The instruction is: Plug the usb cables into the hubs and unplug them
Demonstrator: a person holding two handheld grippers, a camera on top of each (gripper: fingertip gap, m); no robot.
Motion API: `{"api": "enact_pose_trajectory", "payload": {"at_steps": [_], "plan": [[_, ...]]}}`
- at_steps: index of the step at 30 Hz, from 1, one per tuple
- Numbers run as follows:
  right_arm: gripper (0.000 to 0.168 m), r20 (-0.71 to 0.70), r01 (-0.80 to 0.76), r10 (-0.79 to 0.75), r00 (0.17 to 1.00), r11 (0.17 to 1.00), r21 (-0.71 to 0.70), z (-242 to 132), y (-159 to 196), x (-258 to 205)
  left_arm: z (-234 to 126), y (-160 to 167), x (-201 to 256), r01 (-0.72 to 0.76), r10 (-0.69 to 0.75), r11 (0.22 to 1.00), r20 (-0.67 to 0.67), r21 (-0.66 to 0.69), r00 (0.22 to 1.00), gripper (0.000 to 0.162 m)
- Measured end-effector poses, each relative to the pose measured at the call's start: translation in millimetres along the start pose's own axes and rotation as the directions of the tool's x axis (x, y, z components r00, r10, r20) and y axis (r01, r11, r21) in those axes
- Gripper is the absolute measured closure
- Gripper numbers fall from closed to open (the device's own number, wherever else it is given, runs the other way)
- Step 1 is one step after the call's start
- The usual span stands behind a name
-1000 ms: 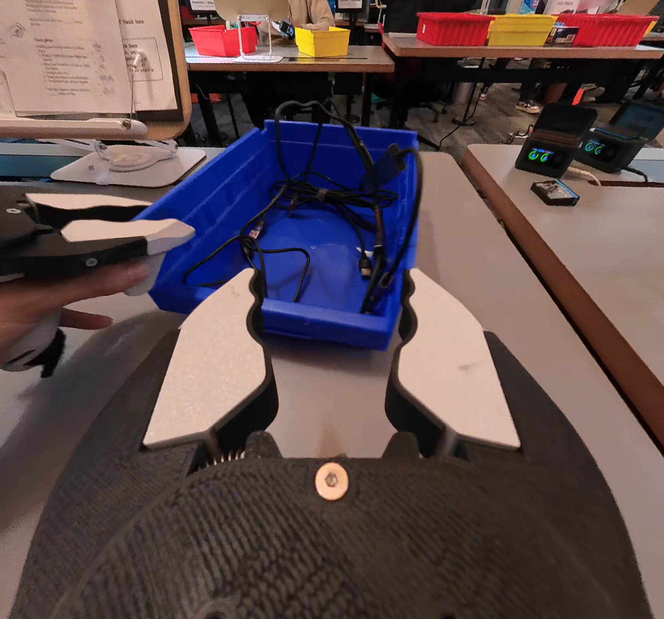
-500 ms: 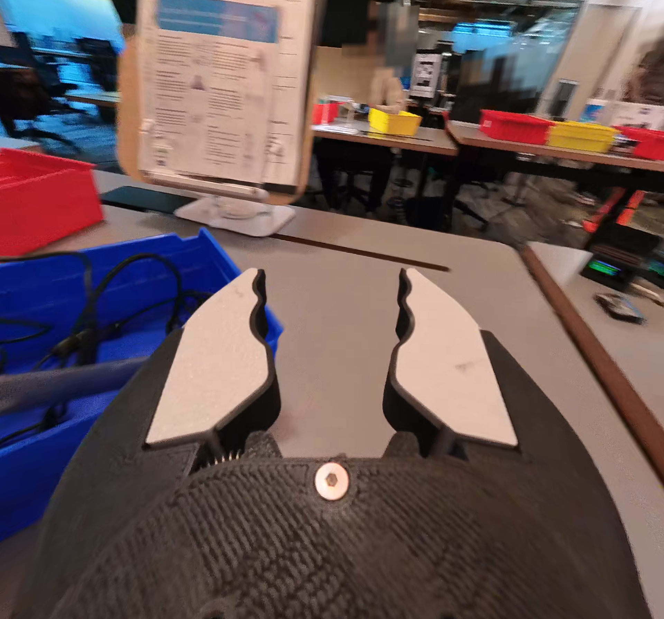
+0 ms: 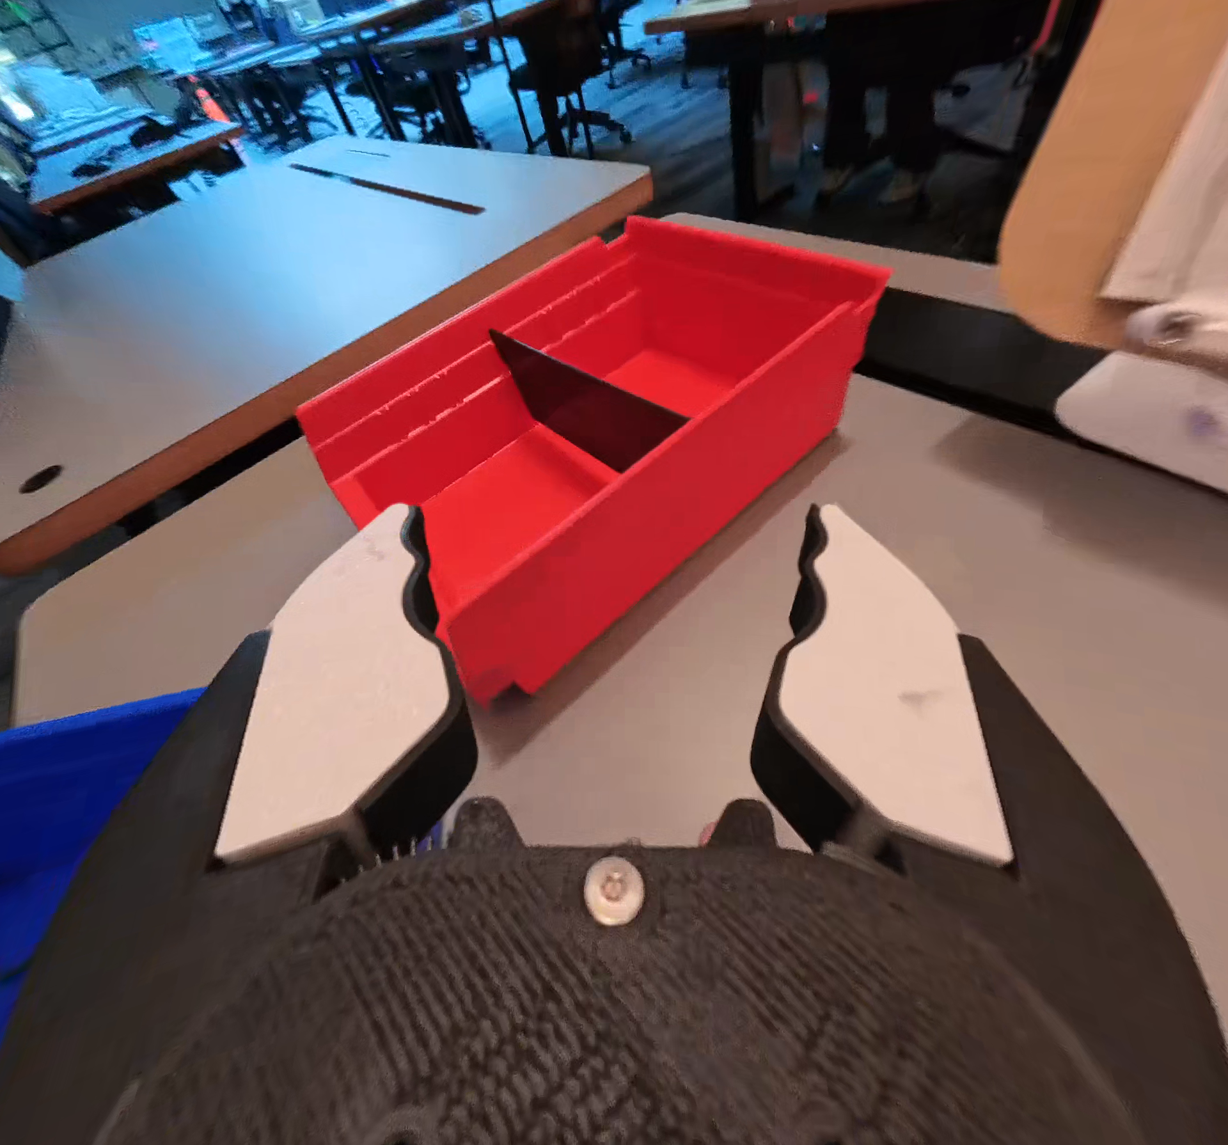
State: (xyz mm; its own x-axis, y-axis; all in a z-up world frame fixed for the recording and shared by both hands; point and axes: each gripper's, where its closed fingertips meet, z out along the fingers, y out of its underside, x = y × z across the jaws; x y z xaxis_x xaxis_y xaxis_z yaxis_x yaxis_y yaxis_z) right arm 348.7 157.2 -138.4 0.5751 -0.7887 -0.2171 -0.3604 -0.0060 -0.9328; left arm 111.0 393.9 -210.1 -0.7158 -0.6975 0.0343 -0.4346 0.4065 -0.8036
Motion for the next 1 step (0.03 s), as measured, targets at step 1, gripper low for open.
{"api": "enact_pose_trajectory", "payload": {"at_steps": [1], "plan": [[0.062, -0.011, -0.007, 0.007, 1.000, 1.000, -0.006, 16.3, 6.2, -7.1, -11.0, 7.5, -8.9, 0.027, -0.028, 1.000, 0.039, 0.002, 0.999, 0.158]]}}
